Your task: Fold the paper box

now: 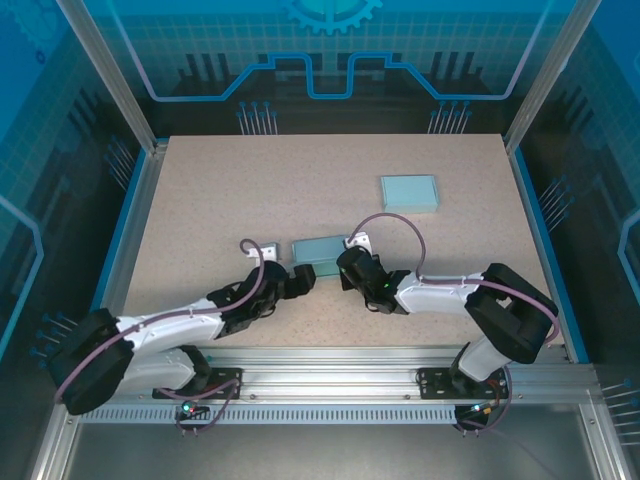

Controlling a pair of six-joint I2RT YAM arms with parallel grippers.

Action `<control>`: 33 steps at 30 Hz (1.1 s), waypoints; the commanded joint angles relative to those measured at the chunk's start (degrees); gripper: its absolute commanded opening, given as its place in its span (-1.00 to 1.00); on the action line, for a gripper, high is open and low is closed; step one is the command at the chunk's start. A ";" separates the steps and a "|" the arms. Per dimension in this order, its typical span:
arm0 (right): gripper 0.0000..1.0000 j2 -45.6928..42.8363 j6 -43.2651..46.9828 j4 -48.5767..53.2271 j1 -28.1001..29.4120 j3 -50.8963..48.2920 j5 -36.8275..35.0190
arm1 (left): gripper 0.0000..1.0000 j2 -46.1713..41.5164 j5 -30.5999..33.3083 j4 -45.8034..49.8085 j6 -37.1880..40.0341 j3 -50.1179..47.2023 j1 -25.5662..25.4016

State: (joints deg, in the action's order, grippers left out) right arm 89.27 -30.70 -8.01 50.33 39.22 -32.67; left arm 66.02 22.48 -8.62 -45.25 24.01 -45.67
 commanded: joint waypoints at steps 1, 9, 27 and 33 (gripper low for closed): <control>-1.00 1.78 -1.08 4.91 0.90 0.63 0.14 | 0.98 -4.62 1.21 7.99 -2.20 -1.31 -0.35; -1.00 1.69 -0.85 5.61 0.86 1.10 0.06 | 0.98 -16.23 1.88 20.72 -2.92 -0.84 -0.38; -1.00 0.11 -0.55 8.11 1.83 1.64 -0.65 | 0.05 7.49 -3.70 16.72 23.56 27.45 -0.03; -0.90 -0.48 -0.67 9.27 2.62 1.73 -1.17 | -0.25 21.42 -9.44 16.90 23.51 35.53 0.05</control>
State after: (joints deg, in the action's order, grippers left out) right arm 89.27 -30.70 -3.99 51.62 40.62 -34.09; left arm 84.64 17.43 8.69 -23.40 56.66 -45.65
